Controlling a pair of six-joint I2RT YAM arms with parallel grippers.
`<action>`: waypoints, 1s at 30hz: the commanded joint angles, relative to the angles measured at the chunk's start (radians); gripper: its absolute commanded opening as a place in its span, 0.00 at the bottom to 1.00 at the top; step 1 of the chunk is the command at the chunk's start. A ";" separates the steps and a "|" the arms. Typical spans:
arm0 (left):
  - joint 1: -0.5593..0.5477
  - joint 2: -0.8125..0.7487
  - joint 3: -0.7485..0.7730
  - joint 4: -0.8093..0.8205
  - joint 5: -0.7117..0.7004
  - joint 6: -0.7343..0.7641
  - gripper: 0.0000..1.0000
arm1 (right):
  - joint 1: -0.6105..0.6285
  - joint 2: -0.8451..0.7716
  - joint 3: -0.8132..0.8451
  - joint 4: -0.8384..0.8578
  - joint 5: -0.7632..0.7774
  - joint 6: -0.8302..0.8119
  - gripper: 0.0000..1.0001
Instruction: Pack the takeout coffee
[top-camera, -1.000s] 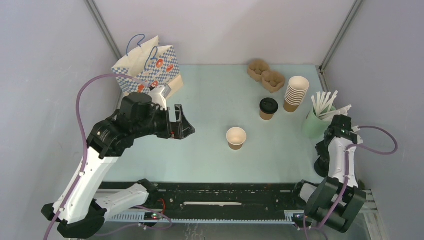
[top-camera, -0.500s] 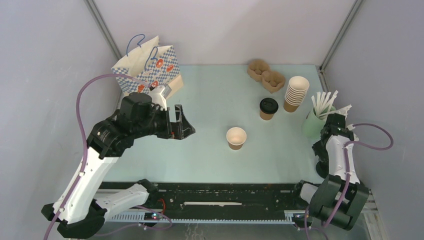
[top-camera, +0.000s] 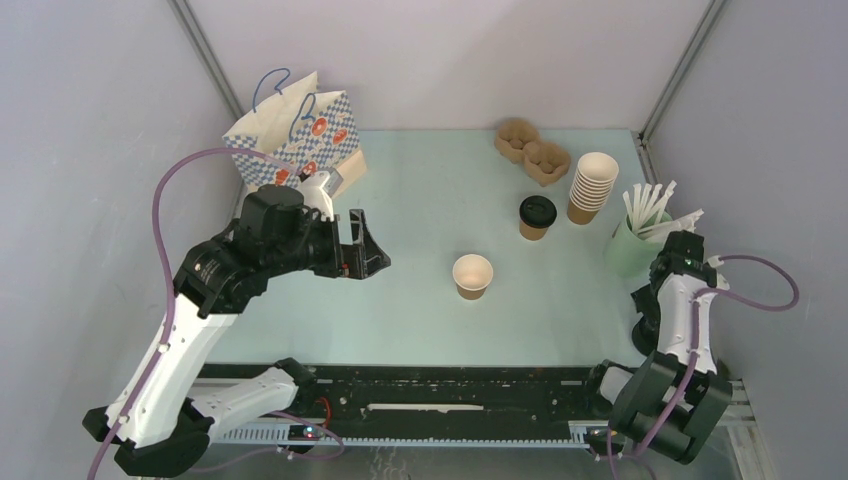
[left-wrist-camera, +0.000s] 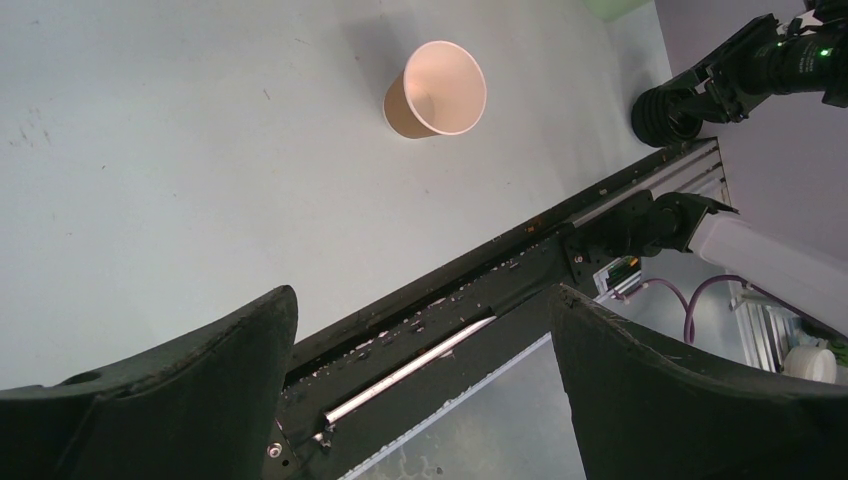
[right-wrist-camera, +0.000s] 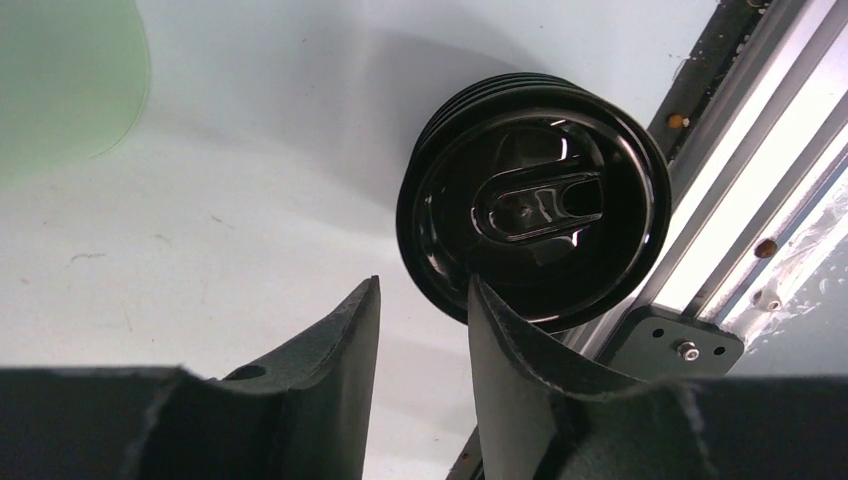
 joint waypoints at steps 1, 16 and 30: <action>0.005 -0.015 0.005 0.010 0.012 0.018 1.00 | -0.041 0.008 0.039 0.012 0.011 -0.005 0.47; 0.005 -0.010 0.000 0.015 0.016 0.019 1.00 | -0.054 0.056 0.018 0.083 0.003 -0.034 0.23; 0.005 0.003 0.010 0.012 0.019 0.017 1.00 | -0.032 -0.015 0.026 0.079 -0.115 -0.035 0.00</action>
